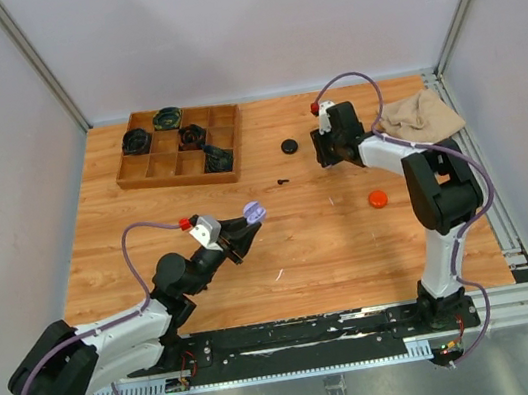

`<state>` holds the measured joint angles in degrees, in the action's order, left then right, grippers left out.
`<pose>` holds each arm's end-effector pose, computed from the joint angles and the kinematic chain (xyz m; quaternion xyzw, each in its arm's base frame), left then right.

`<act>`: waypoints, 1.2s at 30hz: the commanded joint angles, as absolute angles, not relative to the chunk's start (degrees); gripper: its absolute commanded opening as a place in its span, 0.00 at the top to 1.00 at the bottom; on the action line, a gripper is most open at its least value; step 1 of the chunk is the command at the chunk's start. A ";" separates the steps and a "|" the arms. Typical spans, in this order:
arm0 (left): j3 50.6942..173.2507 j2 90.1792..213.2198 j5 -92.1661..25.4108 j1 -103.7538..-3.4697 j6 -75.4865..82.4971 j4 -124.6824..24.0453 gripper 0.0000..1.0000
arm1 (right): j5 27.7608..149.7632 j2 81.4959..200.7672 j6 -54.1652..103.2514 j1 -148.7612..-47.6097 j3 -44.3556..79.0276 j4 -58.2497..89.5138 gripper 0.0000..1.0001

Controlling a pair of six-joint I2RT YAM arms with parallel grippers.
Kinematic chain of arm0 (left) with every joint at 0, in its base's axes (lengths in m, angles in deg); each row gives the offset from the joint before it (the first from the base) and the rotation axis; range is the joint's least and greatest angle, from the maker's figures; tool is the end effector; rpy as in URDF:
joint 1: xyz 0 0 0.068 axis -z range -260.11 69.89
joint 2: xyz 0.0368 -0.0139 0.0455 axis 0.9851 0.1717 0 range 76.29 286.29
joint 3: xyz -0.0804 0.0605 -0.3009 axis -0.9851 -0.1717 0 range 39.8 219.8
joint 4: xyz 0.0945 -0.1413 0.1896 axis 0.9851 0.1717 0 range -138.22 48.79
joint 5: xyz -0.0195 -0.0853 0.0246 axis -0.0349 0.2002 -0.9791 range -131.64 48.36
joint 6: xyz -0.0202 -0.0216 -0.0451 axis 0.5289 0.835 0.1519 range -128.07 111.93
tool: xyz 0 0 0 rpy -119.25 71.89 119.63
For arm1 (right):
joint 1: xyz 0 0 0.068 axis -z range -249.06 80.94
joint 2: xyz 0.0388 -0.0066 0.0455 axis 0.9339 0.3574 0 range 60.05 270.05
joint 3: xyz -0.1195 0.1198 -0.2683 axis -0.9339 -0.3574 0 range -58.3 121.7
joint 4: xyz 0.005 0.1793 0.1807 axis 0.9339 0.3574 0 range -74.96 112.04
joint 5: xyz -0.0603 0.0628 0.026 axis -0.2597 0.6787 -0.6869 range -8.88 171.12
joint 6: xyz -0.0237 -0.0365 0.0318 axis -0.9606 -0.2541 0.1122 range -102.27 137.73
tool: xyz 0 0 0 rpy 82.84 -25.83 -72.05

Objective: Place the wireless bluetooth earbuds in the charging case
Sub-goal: Move the earbud to the center of the board.

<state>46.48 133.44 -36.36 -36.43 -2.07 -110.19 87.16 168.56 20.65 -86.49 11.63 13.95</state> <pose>0.1112 -0.1106 0.2503 0.2378 0.5866 -0.3514 0.6898 0.4076 0.1319 0.2392 -0.1362 0.8855 0.1245 0.4264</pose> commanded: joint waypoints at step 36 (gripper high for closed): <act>45.96 133.36 -32.70 -36.28 -1.48 -113.52 1.00 | 88.07 169.80 22.37 -85.17 6.62 21.72 0.76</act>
